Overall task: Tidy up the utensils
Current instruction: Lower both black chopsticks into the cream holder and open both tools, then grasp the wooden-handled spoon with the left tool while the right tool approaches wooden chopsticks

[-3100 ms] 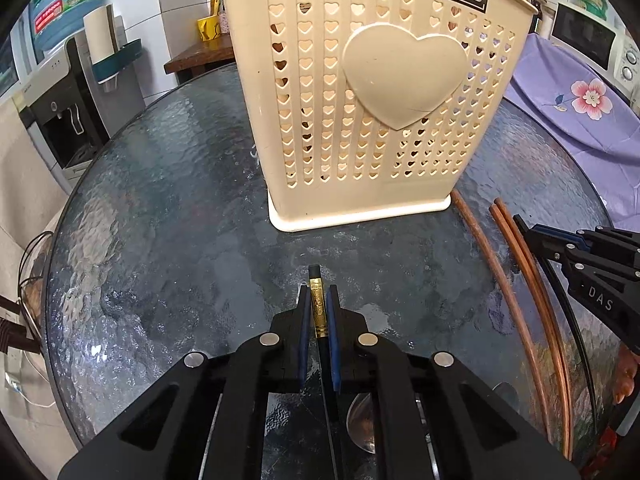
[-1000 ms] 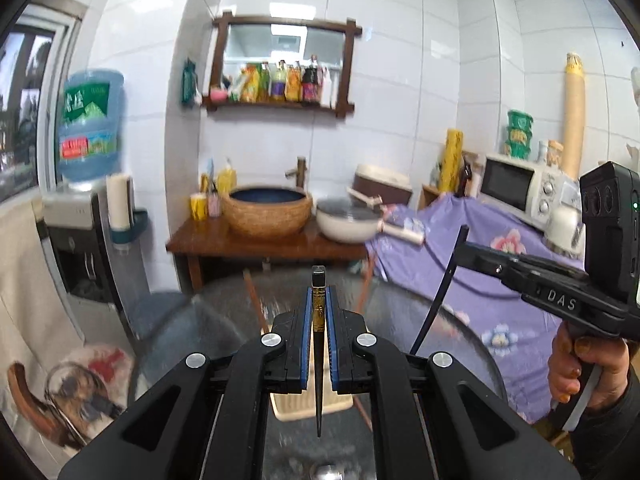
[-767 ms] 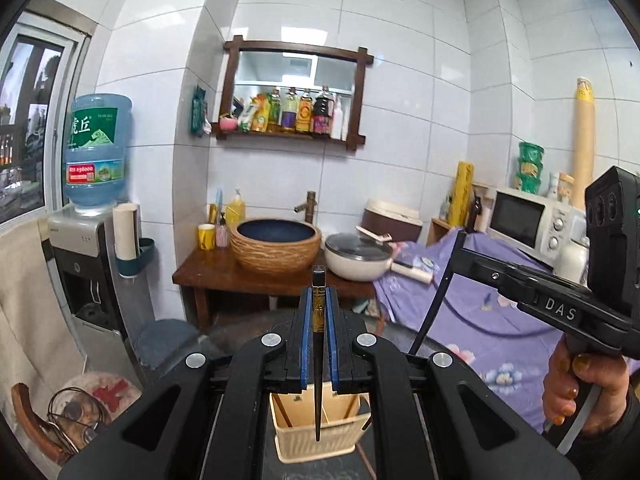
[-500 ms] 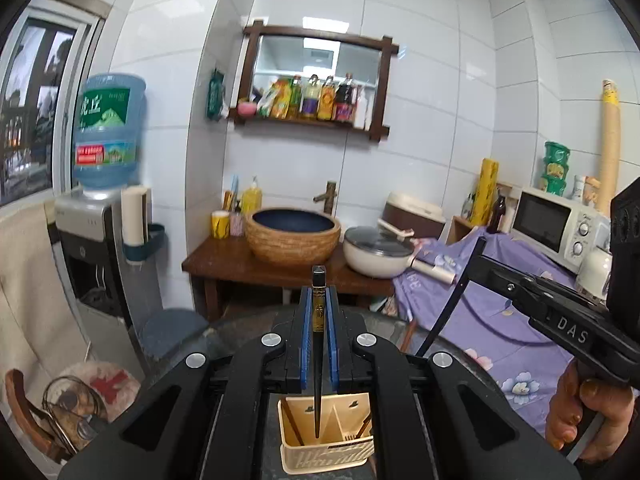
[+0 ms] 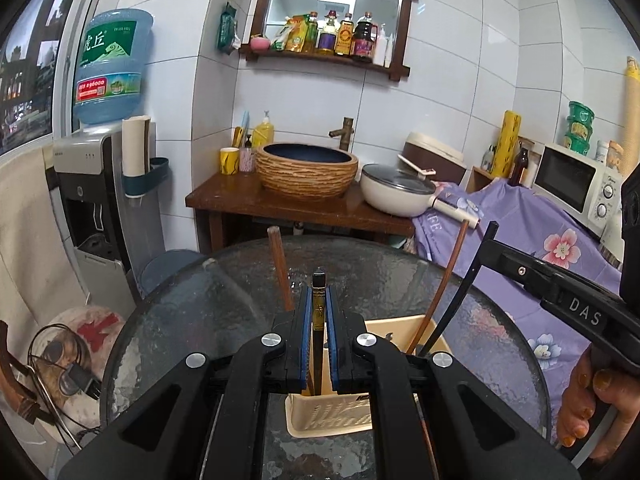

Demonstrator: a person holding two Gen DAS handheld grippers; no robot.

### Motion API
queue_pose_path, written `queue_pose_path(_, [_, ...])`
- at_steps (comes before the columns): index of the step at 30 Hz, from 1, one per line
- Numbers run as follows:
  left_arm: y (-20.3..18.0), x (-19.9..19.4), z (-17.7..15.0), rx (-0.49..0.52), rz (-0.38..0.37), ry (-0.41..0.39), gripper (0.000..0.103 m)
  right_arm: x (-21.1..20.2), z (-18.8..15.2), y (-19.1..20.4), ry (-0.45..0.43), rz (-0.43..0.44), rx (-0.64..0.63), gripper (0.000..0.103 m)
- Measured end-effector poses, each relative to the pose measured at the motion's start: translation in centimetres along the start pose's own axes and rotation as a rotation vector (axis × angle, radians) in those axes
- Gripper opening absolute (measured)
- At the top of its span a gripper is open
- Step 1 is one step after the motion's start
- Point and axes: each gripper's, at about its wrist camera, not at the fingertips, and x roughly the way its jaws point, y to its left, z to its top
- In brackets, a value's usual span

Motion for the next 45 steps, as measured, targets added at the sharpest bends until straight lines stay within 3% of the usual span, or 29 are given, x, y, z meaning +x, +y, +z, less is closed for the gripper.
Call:
queue_pose_path(4, [0.0, 0.4, -0.6, 0.025, 0.026, -0.018, 0.007, -0.1, -0.2, -0.3, -0.015, -0.02, -0.002, 0.008])
queue_pose_path(7, [0.0, 0.4, -0.6, 0.019, 0.002, -0.011, 0.008, 0.0, -0.2, -0.7, -0.01, -0.018, 0.014, 0.01])
queue_pose_path(8, [-0.1, 0.4, -0.6, 0.019, 0.002, -0.012, 0.013, 0.0, -0.3, -0.8, -0.009, -0.017, 0.017, 0.021])
queue_pose_path(9, [-0.1, 0.2, -0.6, 0.024, 0.011, -0.019, 0.026, -0.3, -0.4, -1.0, -0.025, -0.019, 0.026, 0.03])
queue_pose_path(10, [-0.2, -0.1, -0.6, 0.029, 0.02, -0.032, 0.034, -0.5, -0.5, -1.1, -0.04, -0.022, 0.033, 0.053])
queue_pose_path(11, [-0.3, -0.3, -0.6, 0.031, 0.023, -0.043, 0.051, -0.9, -0.6, -1.2, -0.056, -0.024, 0.039, 0.062])
queue_pose_path(12, [-0.4, -1.0, -0.7, 0.034, 0.026, -0.07, 0.059, -1.1, -0.6, -1.3, -0.061, -0.024, 0.038, 0.062])
queue_pose_path(21, [-0.9, -3.5, -3.2, 0.067, 0.01, -0.085, 0.09, -4.4, -3.8, 0.4, -0.071, -0.063, -0.073, 0.063])
queue_pose_path(25, [-0.5, -3.8, -5.1, 0.066, 0.02, -0.053, 0.094, -5.8, -6.4, 1.1, -0.054, -0.066, -0.119, 0.071])
queue_pose_path(33, [-0.8, -3.9, -10.4, 0.128, 0.058, 0.032, 0.096, -6.3, -12.0, -0.2, 0.065, -0.122, -0.093, 0.071])
queue_pose_path(45, [1.2, -3.8, -17.2, 0.029, 0.064, 0.191, 0.095, -5.4, -20.1, -3.6, 0.275, -0.199, 0.012, 0.071])
